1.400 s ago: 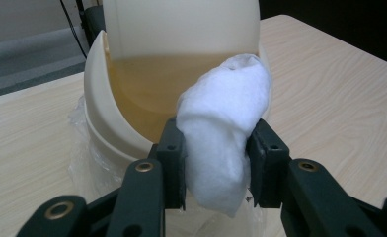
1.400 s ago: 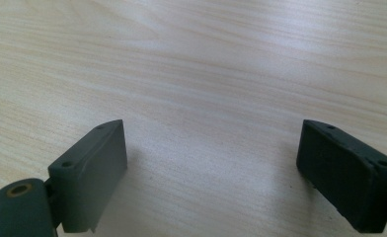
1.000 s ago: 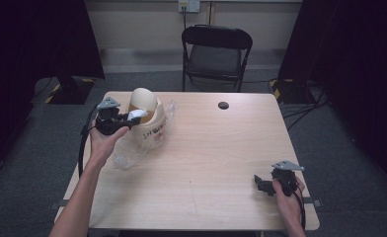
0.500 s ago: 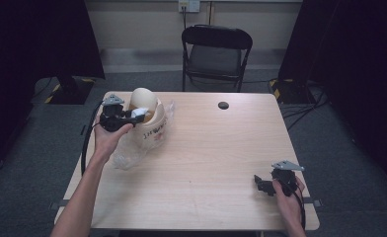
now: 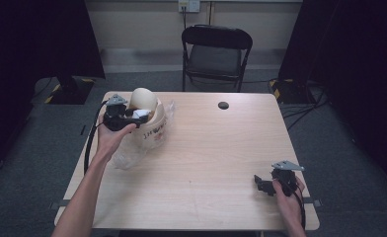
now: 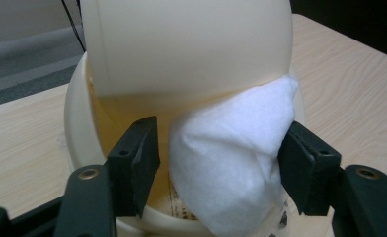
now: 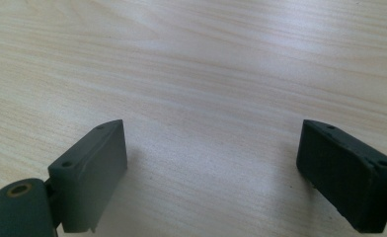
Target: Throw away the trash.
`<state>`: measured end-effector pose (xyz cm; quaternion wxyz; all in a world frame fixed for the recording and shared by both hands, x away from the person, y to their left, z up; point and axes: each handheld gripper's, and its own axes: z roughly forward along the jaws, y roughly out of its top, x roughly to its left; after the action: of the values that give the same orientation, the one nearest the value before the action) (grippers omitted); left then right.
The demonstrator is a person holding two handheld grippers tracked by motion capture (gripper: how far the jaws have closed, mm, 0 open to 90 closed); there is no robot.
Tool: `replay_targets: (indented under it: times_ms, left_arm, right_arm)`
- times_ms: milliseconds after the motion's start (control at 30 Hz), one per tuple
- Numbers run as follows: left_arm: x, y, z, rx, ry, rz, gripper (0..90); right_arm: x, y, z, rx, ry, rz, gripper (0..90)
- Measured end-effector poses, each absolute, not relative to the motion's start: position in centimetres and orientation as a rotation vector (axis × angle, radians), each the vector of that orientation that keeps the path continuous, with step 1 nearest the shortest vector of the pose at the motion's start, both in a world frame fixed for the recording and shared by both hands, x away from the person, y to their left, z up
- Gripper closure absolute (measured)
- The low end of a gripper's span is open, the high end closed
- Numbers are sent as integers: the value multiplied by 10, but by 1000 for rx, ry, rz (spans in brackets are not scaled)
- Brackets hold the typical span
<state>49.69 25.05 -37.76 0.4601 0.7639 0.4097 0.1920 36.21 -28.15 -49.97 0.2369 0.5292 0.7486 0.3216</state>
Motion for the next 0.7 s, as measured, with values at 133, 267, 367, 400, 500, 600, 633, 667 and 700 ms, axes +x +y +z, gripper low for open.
replay_targets:
  times_ms: [133, 267, 367, 400, 500, 600, 633, 667, 700]
  left_arm:
    - [498, 251, -377, 1867, 1006, 454, 315]
    - [493, 252, -370, 1860, 1007, 473, 278]
    - [493, 253, -367, 1865, 1013, 477, 307]
    - [493, 253, -367, 1867, 1009, 470, 322]
    - [493, 254, -368, 1873, 1017, 467, 324]
    - [488, 254, -365, 1862, 1007, 494, 312]
    - [486, 255, -364, 1854, 1001, 493, 309]
    - [484, 255, -363, 1855, 997, 494, 308]
    - [482, 256, -362, 1853, 989, 495, 304]
  right_arm:
    - [362, -282, -500, 1450, 2052, 882, 112]
    - [362, -282, -500, 1449, 2054, 882, 112]
    - [362, -282, -500, 1451, 2052, 882, 112]
    - [362, -282, -500, 1450, 2052, 882, 112]
    - [362, -282, -500, 1449, 2054, 882, 112]
    - [362, -282, -500, 1450, 2054, 882, 112]
    - [362, -282, -500, 1449, 2054, 882, 112]
    - [362, -282, -500, 1449, 2054, 882, 112]
    - [362, -282, -500, 1452, 2052, 882, 112]
